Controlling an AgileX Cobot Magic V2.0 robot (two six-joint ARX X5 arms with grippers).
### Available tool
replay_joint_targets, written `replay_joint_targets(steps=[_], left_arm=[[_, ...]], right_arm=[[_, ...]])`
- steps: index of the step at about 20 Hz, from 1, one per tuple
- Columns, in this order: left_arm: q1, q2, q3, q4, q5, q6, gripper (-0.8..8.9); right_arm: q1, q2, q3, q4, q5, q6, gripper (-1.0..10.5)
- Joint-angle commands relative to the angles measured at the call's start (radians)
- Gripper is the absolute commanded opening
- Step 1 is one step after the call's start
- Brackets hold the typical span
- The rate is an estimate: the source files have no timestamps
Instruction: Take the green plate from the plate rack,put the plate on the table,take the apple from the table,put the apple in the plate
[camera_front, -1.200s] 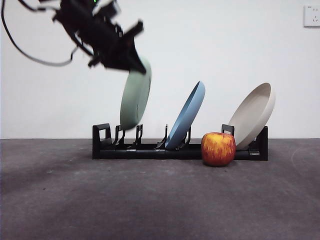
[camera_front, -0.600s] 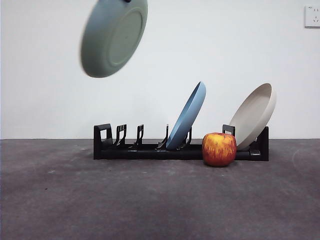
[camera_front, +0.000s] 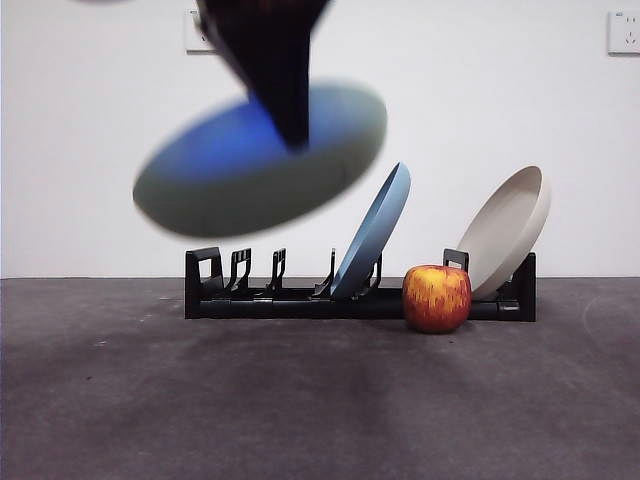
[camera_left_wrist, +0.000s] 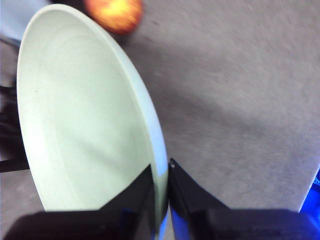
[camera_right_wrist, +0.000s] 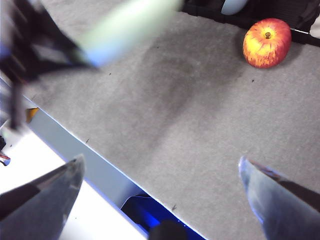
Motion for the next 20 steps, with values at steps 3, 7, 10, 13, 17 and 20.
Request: replay_joint_targets(steps=[3,7,10,13,17,20], left_arm=[[-0.045,0.016,-0.197,0.221,-0.122,0.058,-0.07],[-0.056,0.071,-0.298,0.344,-0.136,0.105,-0.07],[-0.062,0.163,-0.305,0.388,-0.146,0.136,-0.07],[-0.083,0.234,-0.305,0.422,-0.184,0.136,-0.07],[-0.103,0.264,-0.305,0.445,-0.173,0.114,0.02],[-0.108,0.263,-0.305,0.437,-0.135,0.074,1.61]], right_arm=[[0.002,-0.001,0.003,0.005,-0.002,0.007,5.7],[0.002,-0.001,0.003,0.005,-0.003,0.007,5.7],[0.002,-0.001,0.003,0.005,-0.003,0.007,5.7],[0.002,-0.001,0.003,0.005,-0.003,0.007,5.7],[0.002,-0.001,0.003,0.005,-0.003,0.007,5.7],[0.002,-0.001,0.003,0.005,-0.003,0.007,5.7]])
